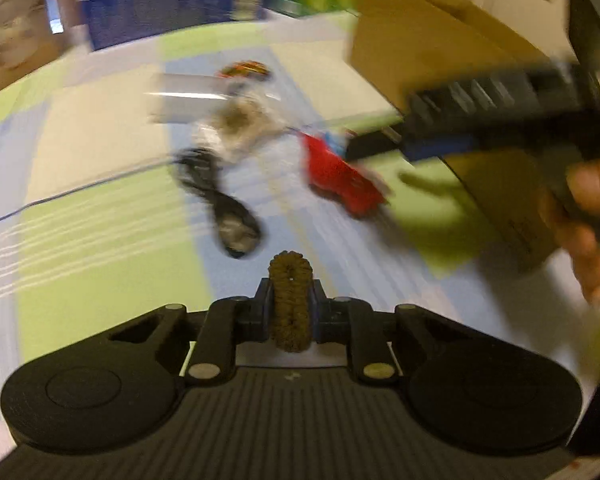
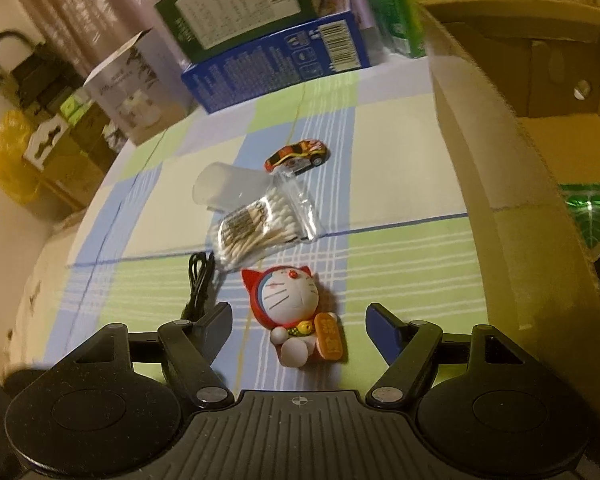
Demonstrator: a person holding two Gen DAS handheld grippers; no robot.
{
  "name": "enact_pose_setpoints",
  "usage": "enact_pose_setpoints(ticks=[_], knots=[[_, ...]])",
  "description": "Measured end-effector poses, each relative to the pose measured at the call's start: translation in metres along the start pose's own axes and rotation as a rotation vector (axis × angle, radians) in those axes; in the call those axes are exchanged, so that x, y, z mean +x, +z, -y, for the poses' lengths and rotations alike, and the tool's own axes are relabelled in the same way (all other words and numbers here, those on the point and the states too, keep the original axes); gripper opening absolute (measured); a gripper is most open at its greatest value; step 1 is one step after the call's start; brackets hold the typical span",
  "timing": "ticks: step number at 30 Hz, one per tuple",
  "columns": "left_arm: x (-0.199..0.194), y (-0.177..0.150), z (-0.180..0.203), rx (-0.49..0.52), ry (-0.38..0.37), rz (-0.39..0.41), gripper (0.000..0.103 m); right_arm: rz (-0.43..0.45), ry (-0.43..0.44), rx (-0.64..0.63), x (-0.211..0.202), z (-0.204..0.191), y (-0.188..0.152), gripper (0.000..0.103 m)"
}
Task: Organize objects
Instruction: 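Grasp the brown fuzzy ring with the left gripper while the right gripper holds the Doraemon figure, then carry the brown ring and Doraemon figure over the cardboard box with both grippers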
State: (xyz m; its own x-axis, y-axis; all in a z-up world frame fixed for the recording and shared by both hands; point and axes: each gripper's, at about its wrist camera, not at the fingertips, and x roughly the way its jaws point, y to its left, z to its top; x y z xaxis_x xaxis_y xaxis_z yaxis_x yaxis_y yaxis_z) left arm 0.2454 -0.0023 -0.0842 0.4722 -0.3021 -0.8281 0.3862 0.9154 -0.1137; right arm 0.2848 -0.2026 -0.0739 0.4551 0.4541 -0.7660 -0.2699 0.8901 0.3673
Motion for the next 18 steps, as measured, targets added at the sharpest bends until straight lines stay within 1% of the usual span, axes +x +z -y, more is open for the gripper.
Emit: enact_pose_setpoints(ticks=[4, 7, 10, 14, 15, 16, 18], knots=[[-0.017, 0.005, -0.030, -0.119, 0.056, 0.063, 0.014, -0.014, 0.001, -0.055, 0.006, -0.005, -0.001, 0.071], [-0.024, 0.006, -0.046, -0.181, 0.094, 0.088, 0.014, -0.016, -0.036, -0.166, 0.013, -0.016, -0.004, 0.071], [-0.025, 0.008, -0.052, -0.209, 0.105, 0.094, 0.014, -0.016, -0.061, -0.286, 0.023, -0.028, -0.009, 0.071], [-0.025, 0.011, -0.051, -0.211, 0.090, 0.097, 0.014, -0.018, -0.076, -0.334, 0.038, -0.030, -0.010, 0.070], [-0.026, 0.011, -0.050, -0.210, 0.086, 0.098, 0.014, -0.016, -0.081, -0.333, 0.040, -0.029, -0.010, 0.068], [-0.024, 0.011, -0.049, -0.210, 0.081, 0.099, 0.014, -0.018, -0.083, -0.331, 0.042, -0.029, -0.010, 0.061], [-0.024, 0.011, -0.048, -0.209, 0.071, 0.097, 0.014, -0.032, -0.085, -0.332, 0.046, -0.028, -0.009, 0.053]])
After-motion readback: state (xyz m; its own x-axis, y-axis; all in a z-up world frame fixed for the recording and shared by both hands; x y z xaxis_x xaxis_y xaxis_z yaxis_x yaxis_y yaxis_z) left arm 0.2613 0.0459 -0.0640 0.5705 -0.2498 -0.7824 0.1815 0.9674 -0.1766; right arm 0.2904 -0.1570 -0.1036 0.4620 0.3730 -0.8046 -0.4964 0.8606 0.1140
